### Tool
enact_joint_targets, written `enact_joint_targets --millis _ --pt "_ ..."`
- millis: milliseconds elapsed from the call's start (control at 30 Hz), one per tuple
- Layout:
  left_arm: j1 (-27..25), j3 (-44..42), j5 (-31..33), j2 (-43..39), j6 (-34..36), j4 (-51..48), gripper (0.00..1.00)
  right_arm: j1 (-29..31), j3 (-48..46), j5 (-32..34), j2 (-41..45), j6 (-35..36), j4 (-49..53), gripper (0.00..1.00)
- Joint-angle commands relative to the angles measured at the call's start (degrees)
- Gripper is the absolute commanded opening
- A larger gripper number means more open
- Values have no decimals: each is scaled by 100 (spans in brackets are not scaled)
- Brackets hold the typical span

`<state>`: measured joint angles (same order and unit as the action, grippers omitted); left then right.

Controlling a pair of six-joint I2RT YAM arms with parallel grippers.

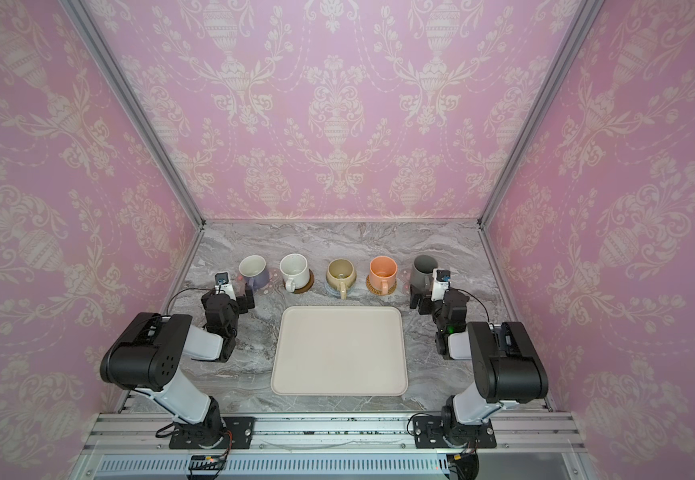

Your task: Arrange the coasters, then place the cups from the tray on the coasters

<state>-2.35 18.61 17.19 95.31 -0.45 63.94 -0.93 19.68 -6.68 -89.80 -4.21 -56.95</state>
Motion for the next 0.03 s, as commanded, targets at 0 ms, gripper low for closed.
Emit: enact_joint_targets --millis 0 --pt "34 20 -7 -91 32 -136 99 49 83 298 111 162 180 100"
